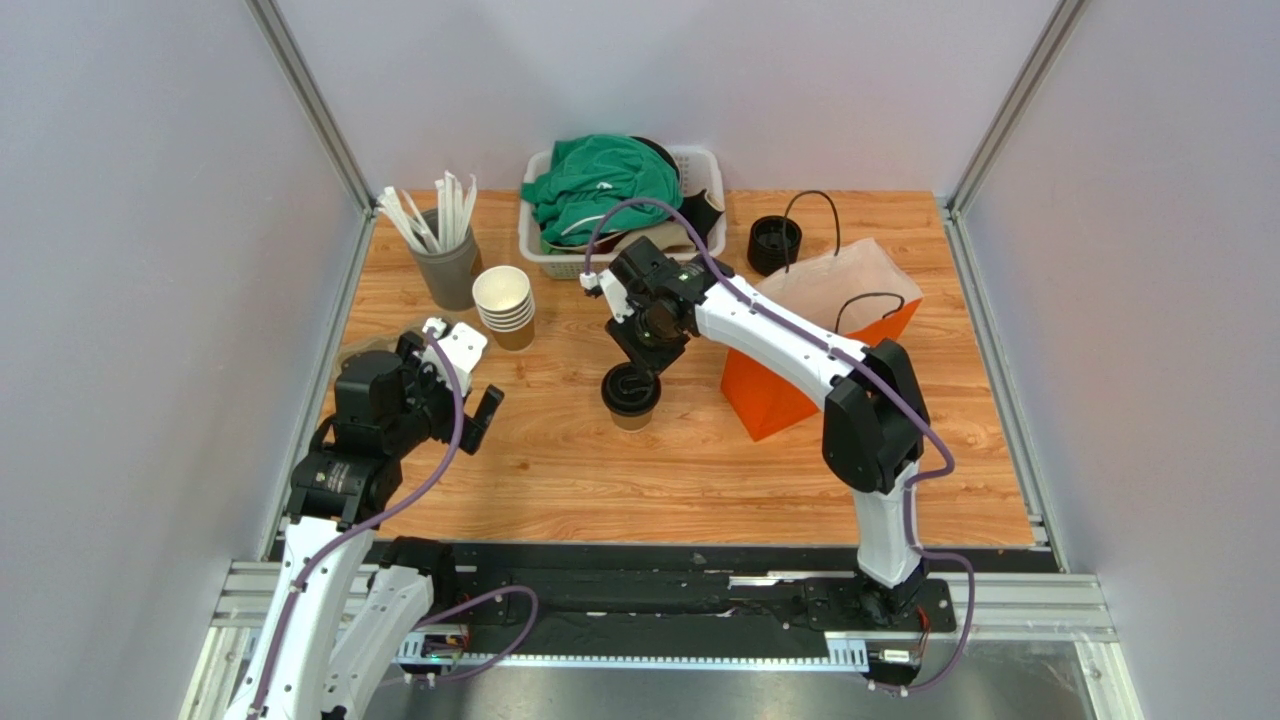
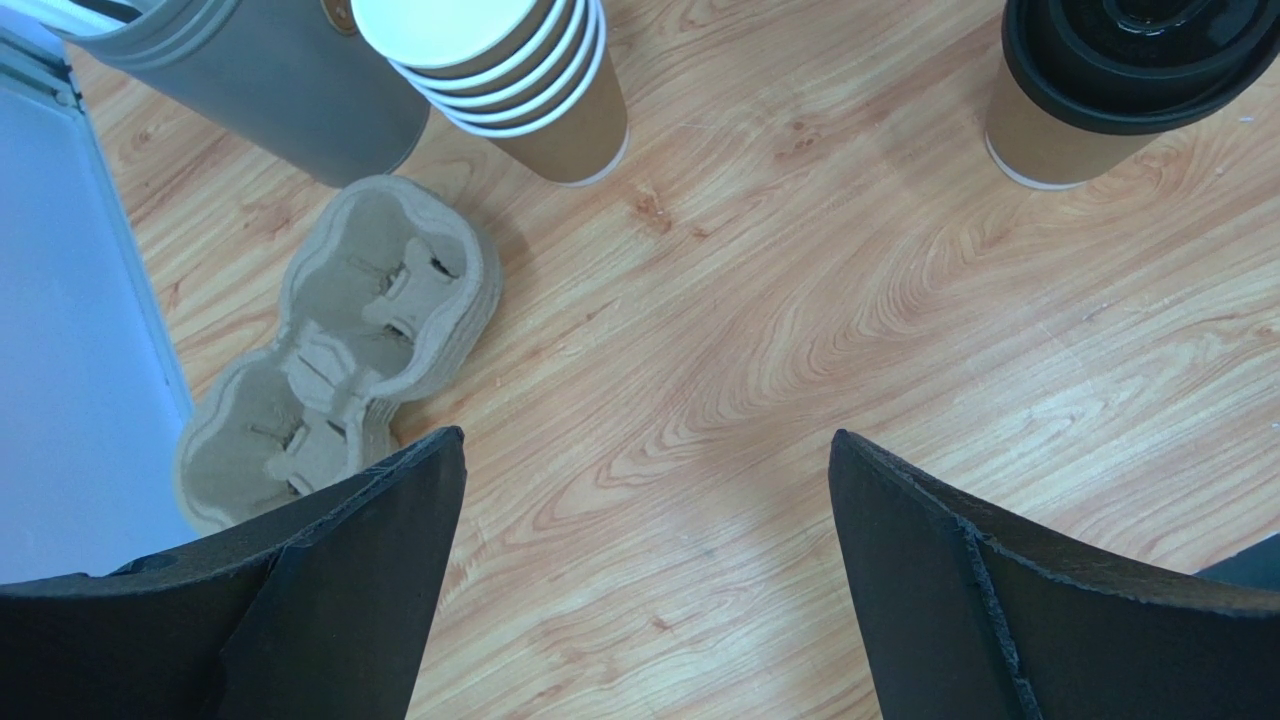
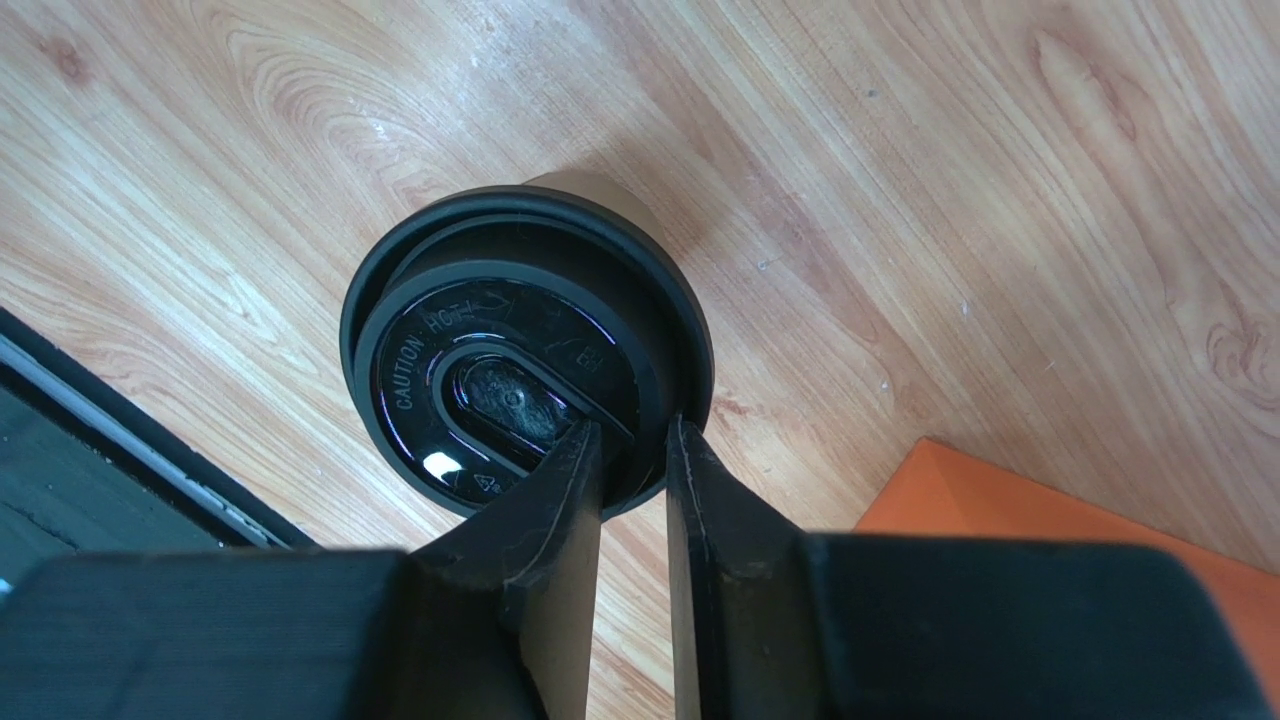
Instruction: Pack the takeout coffee
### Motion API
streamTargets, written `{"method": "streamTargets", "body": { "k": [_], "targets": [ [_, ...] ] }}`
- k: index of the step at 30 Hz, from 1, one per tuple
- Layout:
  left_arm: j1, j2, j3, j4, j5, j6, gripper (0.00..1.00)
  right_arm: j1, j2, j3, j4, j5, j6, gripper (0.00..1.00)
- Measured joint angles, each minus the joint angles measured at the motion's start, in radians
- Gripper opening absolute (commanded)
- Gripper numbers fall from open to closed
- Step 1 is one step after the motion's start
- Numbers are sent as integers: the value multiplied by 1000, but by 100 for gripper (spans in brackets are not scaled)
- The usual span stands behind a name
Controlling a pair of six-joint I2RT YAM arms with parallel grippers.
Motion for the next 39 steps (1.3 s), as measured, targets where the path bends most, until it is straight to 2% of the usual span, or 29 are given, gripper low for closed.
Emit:
{"method": "streamTargets", "body": {
  "k": [12,21,24,28,35,39],
  "targets": [
    [1,-2,0,0,-2,0,99,2,87,161,-48,-53,-168,19],
    [1,-6,0,0,-1,0,99,42,89,165,-60,31,-313,28],
    [1,-6,-2,0,-2,0,99,64,89,164,-60,49,-345,37],
    [2,-6,-5,0,-2,0,99,79,89,163,-54,57,-359,42],
    [2,-6,-7,0,-2,0,99,79,66,158,-43,95,-336,44],
    [2,-6,-7,0,-1,0,99,77,4,95,-8,138,-284,44]
  ]
}}
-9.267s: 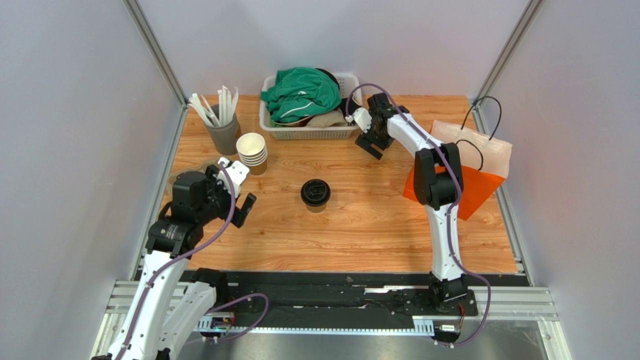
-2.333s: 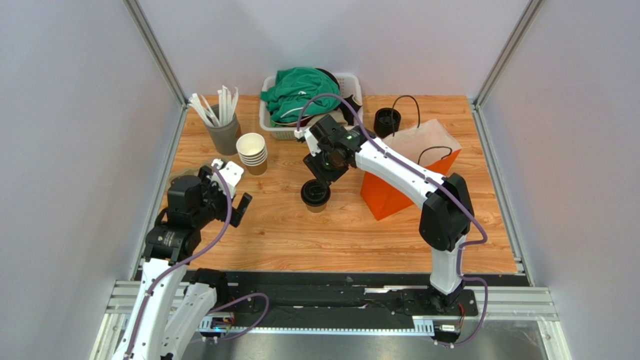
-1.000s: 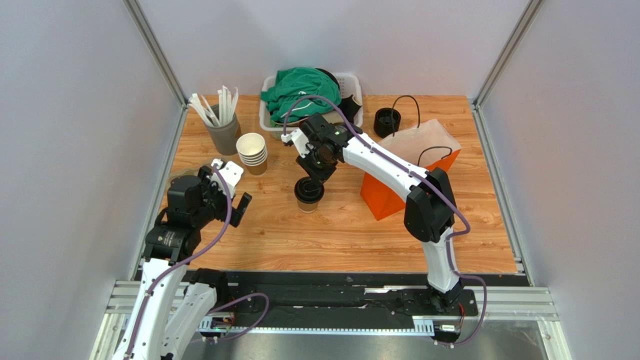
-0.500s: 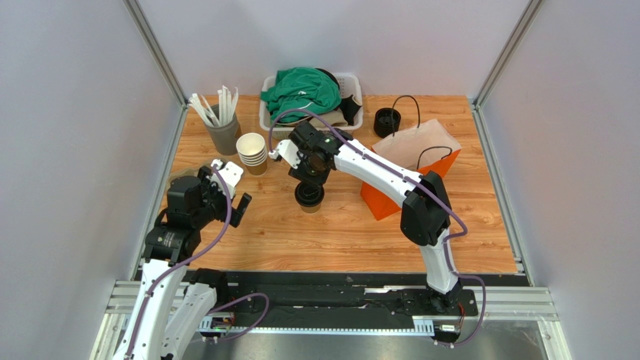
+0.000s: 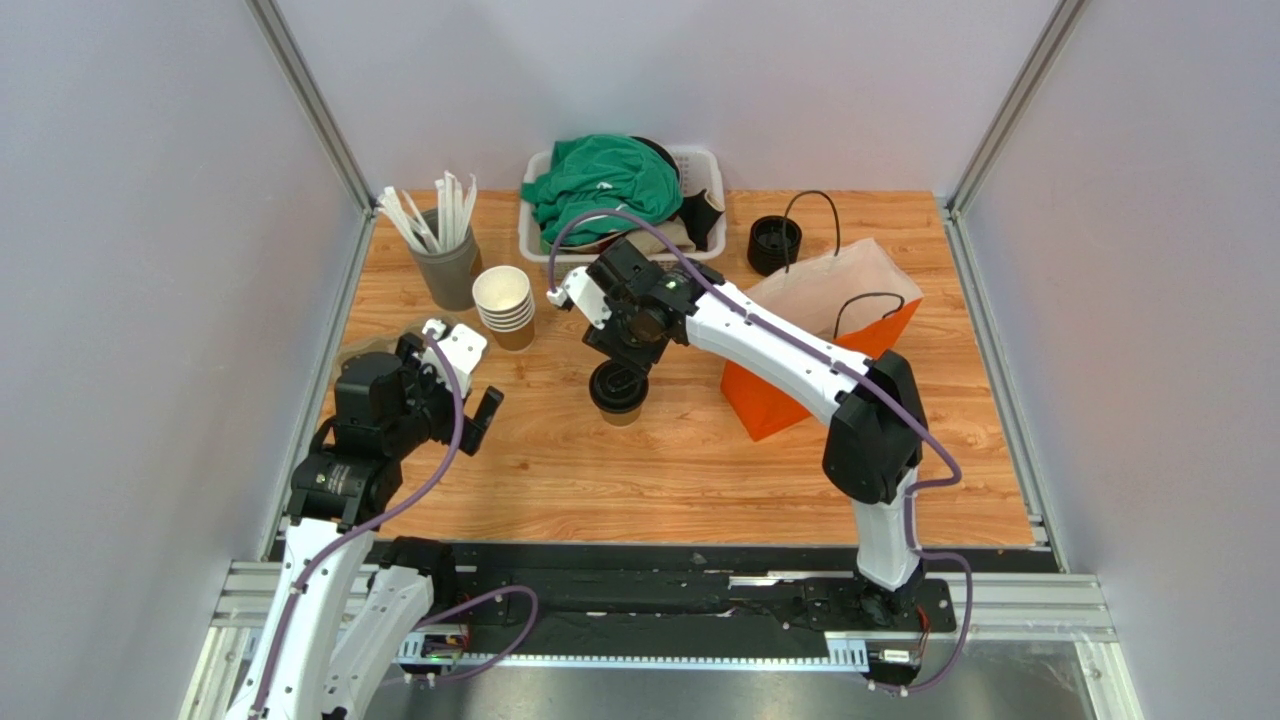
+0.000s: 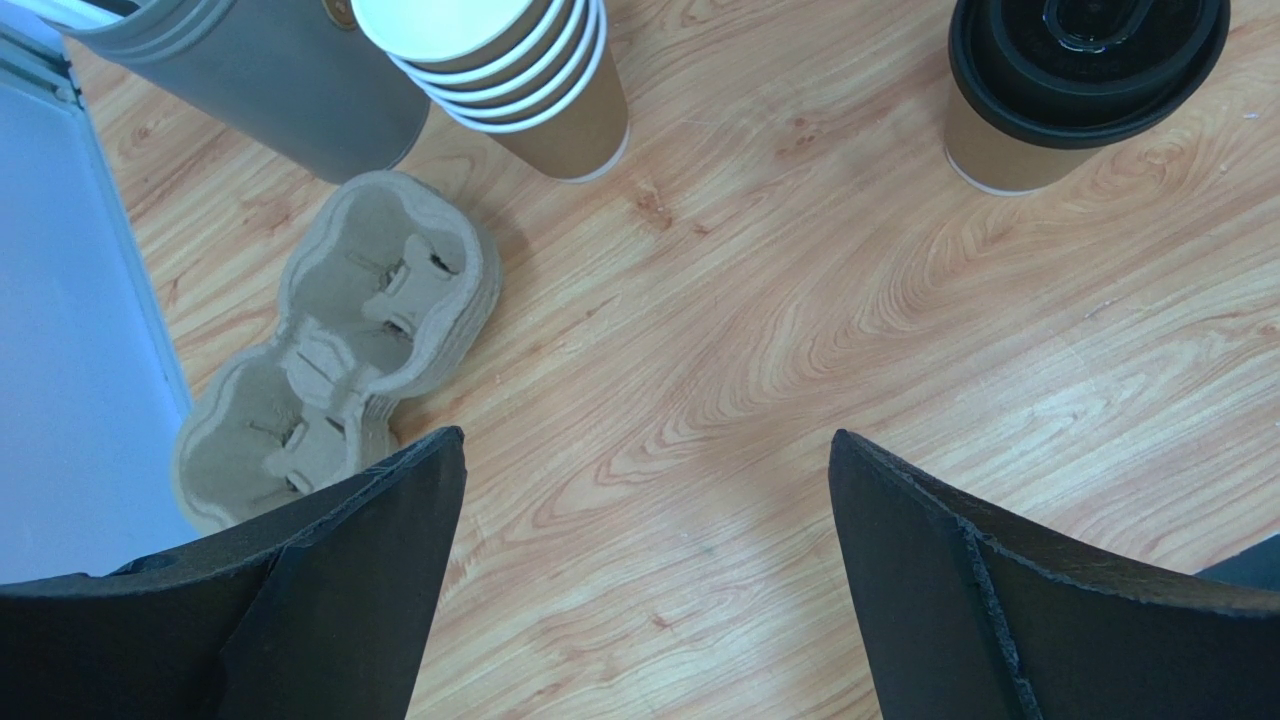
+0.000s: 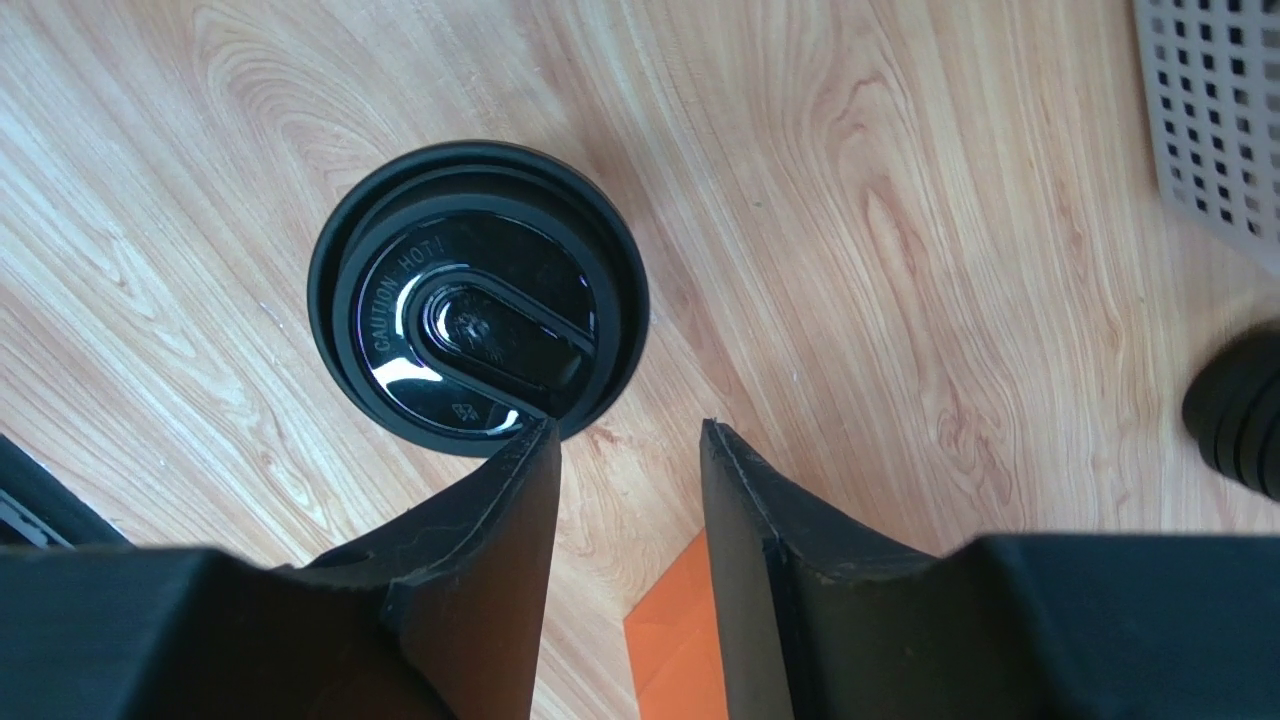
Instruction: Pack the takeout coffee
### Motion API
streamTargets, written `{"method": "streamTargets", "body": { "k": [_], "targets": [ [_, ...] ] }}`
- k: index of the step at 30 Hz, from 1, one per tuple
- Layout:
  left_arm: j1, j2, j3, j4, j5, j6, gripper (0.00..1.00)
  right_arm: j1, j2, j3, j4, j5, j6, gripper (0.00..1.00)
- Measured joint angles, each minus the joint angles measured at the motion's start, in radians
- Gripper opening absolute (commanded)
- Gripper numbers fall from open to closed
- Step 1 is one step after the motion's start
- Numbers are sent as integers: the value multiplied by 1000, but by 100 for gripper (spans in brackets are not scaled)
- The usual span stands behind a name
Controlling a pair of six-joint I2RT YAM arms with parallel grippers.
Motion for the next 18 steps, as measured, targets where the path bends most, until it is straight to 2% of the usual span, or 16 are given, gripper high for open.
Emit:
{"method": "streamTargets", "body": {
  "k": [18],
  "targets": [
    [1,-2,0,0,0,0,99,-28,-12,-46,51,-1,177,42]
  ]
}}
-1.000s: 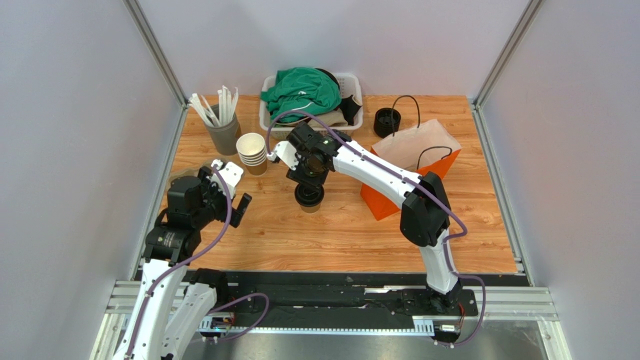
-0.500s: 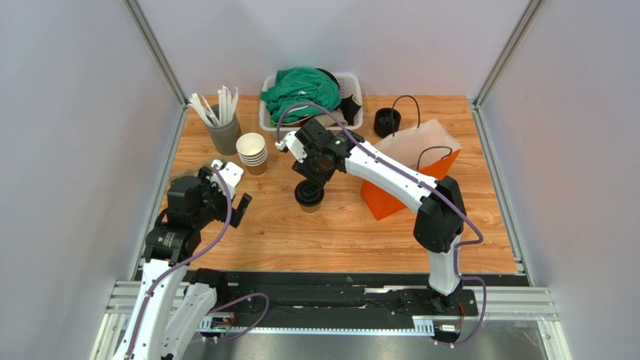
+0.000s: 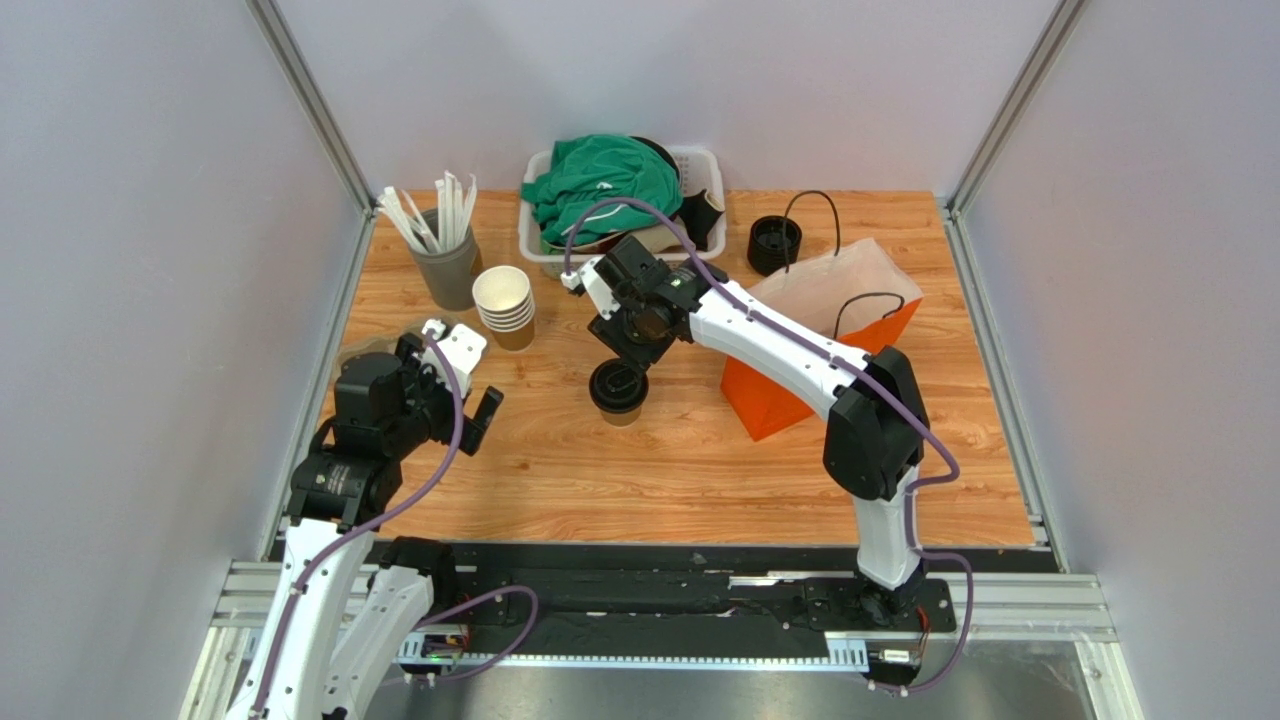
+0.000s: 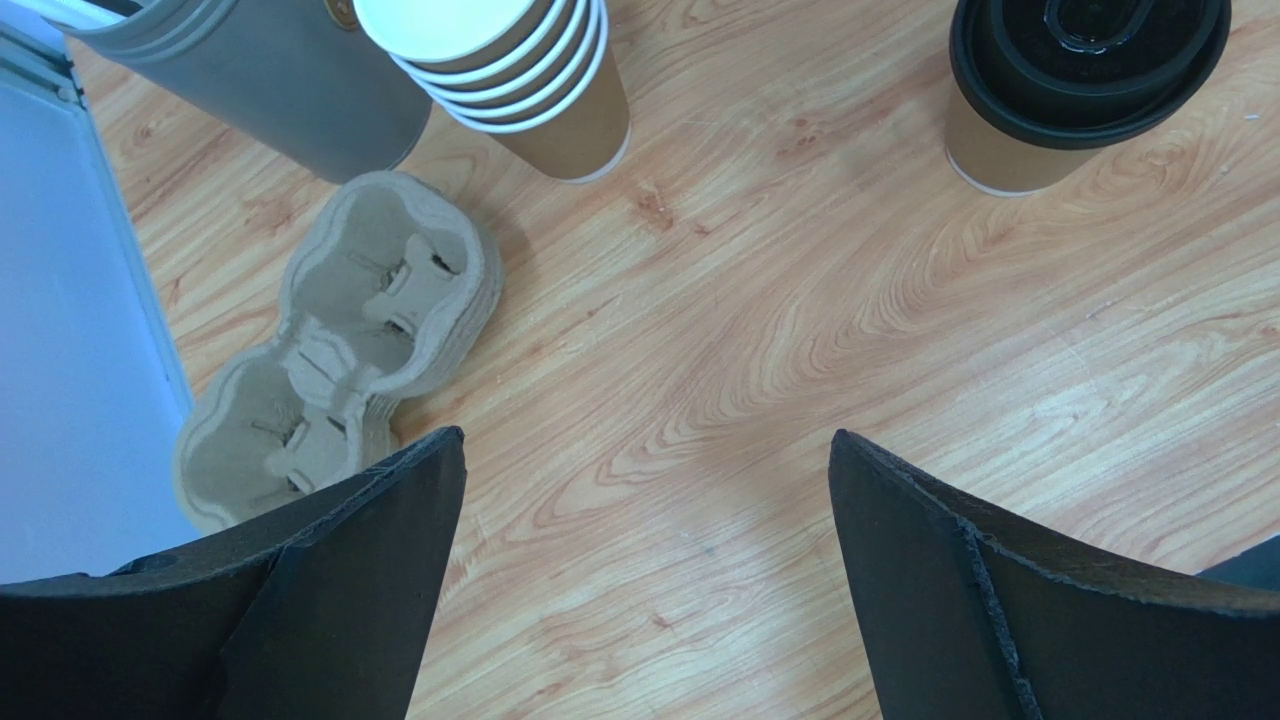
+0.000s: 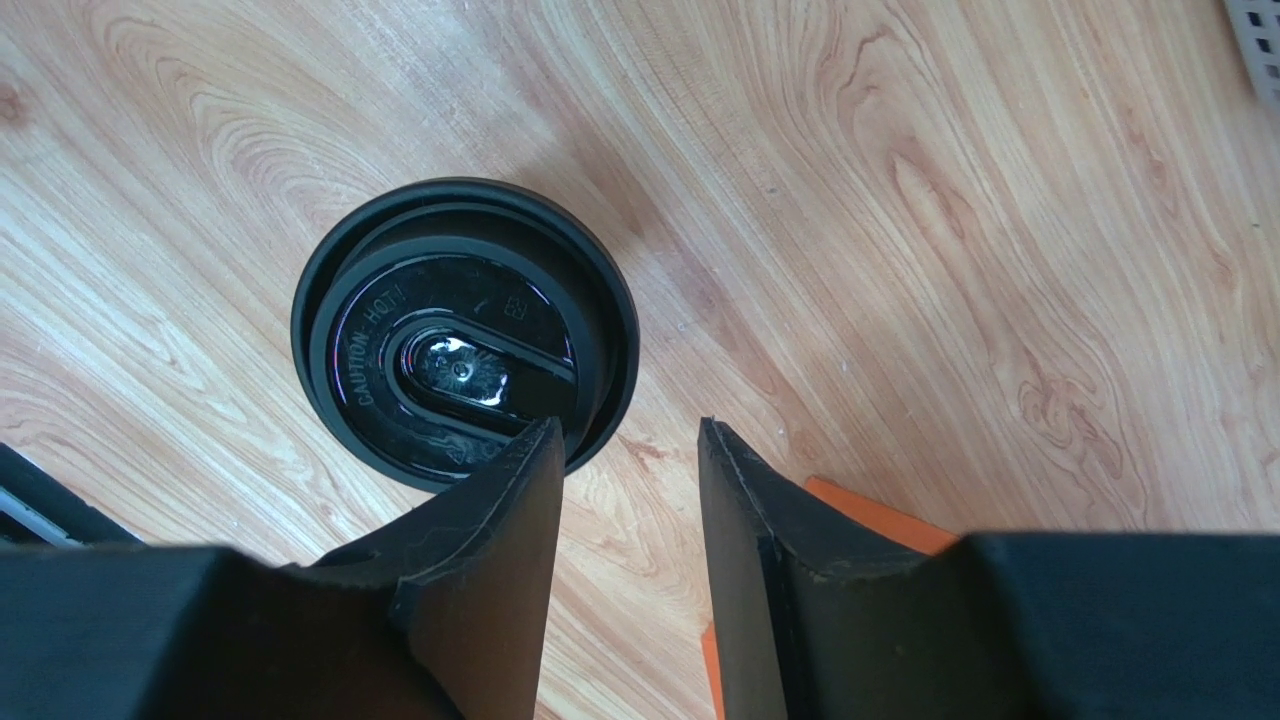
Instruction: Pack the takeout coffee
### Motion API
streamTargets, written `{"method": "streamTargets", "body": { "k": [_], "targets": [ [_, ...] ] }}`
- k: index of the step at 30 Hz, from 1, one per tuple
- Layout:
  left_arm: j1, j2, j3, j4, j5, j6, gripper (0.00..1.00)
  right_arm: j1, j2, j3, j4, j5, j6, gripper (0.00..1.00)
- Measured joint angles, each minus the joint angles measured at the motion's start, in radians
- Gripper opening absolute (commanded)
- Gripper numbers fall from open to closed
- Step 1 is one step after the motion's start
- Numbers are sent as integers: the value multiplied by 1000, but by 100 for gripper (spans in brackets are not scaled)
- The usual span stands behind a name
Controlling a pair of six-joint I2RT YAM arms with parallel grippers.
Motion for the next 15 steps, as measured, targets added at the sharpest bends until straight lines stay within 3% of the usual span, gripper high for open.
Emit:
{"method": "streamTargets", "body": {
  "k": [15],
  "targets": [
    [0,0,0,0,-1,0,99,0,26,-8,2,-19,21,31]
  ]
}}
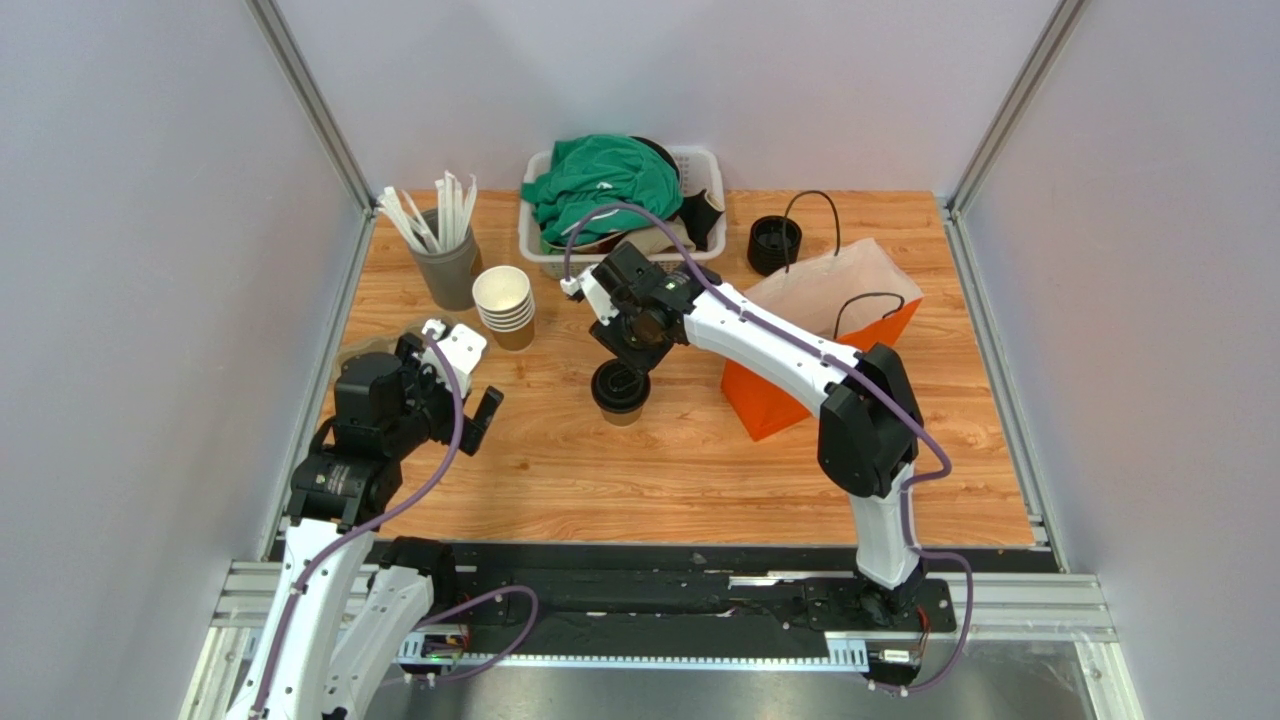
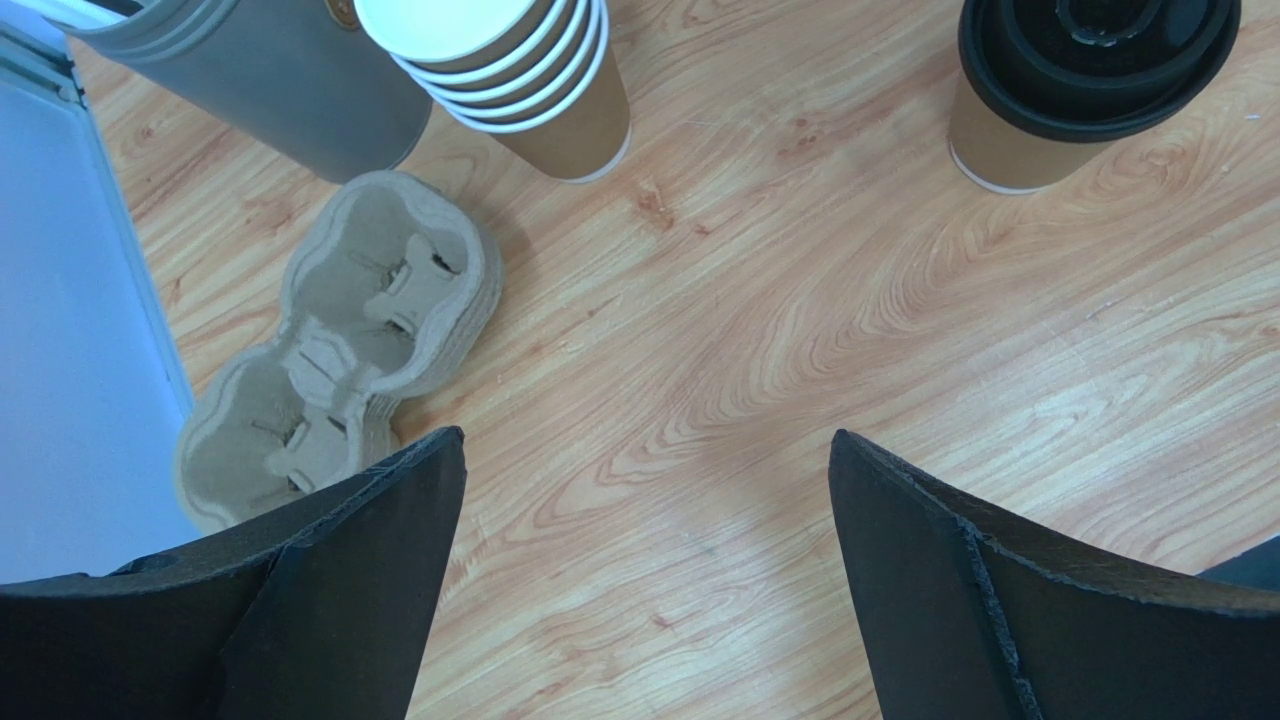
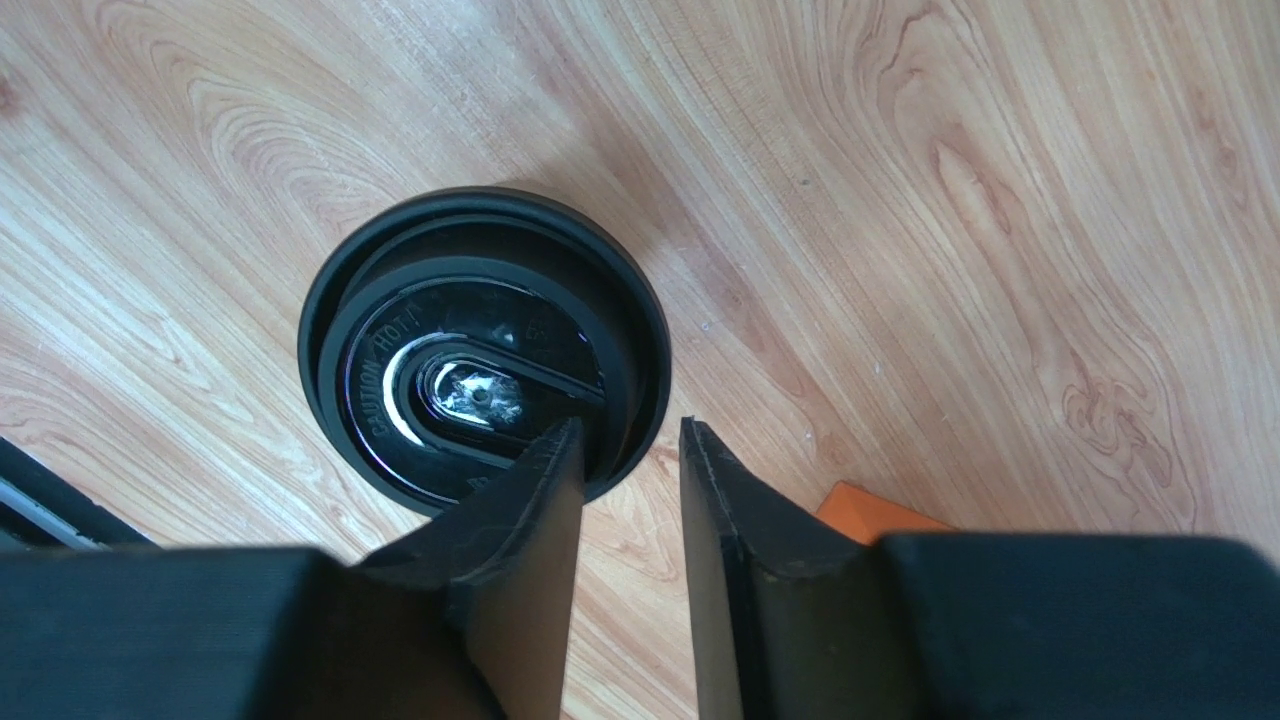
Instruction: Pack the takeout coffee
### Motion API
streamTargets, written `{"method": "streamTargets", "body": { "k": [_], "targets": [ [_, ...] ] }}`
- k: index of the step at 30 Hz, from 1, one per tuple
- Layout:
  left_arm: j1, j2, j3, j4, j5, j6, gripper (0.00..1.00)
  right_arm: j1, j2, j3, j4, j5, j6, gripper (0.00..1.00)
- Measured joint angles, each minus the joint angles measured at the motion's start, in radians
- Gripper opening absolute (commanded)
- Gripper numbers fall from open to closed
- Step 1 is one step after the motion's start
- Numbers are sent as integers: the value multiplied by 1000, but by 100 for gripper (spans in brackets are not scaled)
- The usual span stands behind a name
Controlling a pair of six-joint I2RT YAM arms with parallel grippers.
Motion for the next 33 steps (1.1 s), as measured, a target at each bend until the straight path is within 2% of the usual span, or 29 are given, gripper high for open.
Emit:
{"method": "streamTargets", "body": {
  "k": [7,11,14,33],
  "targets": [
    [0,0,0,0,-5,0,99,0,16,-7,-2,-28,1,24],
    [1,0,0,0,-7,0,99,0,17,-7,-1,-38,1,7],
    [1,0,0,0,-7,0,99,0,17,-5,-1,-45,1,0],
    [1,0,0,0,-7,0,99,0,-21,69,-67,-81,-37,0]
  ]
}}
